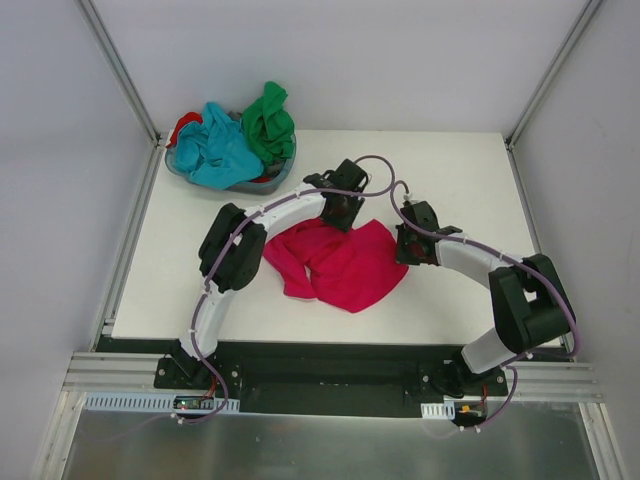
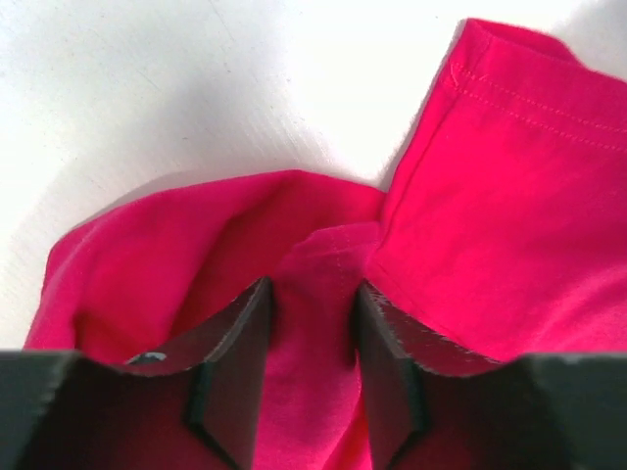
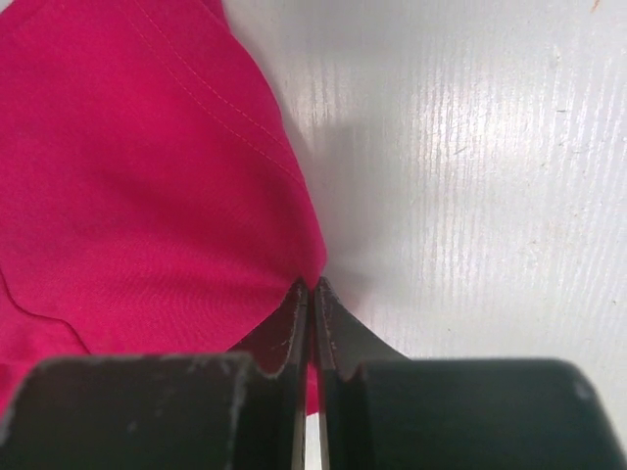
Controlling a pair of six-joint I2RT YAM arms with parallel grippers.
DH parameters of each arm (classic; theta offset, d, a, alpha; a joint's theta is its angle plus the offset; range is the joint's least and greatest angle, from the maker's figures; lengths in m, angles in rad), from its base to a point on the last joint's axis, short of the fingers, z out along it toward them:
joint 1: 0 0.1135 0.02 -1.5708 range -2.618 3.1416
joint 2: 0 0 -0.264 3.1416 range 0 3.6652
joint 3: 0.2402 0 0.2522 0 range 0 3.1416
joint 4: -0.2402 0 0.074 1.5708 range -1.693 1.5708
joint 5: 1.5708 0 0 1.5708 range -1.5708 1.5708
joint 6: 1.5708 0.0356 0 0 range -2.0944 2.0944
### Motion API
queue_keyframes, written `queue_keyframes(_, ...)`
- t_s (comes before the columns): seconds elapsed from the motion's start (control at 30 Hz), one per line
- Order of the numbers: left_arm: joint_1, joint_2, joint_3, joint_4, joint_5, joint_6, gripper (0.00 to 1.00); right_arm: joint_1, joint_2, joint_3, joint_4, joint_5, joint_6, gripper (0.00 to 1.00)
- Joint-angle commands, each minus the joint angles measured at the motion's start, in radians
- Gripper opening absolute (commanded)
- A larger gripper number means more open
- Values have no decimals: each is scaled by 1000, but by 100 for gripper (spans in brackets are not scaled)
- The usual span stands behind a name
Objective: Fold and stack the t-shirts
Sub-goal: Flatten out the tshirt
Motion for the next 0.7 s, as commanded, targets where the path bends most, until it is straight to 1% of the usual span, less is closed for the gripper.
queue_keyframes(0.0,-13,0,38,-33,-41,22,24,4,-40,-10,5,44,-31,3)
queue_keyframes(0.07,-15,-12,41,-35,-61,18,5,0,-40,-10,5,59,-37,2)
queue_keyframes(0.1,-15,-21,40,-35,-75,13,0,0,-41,-10,3,68,-39,1)
queue_keyframes(0.23,-15,-98,17,-33,-147,2,0,-6,-78,-1,-18,130,-40,1)
queue_keyframes(0.33,-15,-188,-26,-33,-234,-1,0,-13,-124,33,-70,191,-57,1)
queue_keyframes(0.47,-13,-352,-107,-32,-389,1,0,-18,-223,78,-126,294,-92,1)
queue_keyframes(0.5,-10,-415,-129,-30,-432,-1,0,-21,-254,88,-137,318,-107,1)
queue_keyframes(0.67,1,-635,-209,-21,-601,19,0,-41,-397,173,-202,412,-229,1)
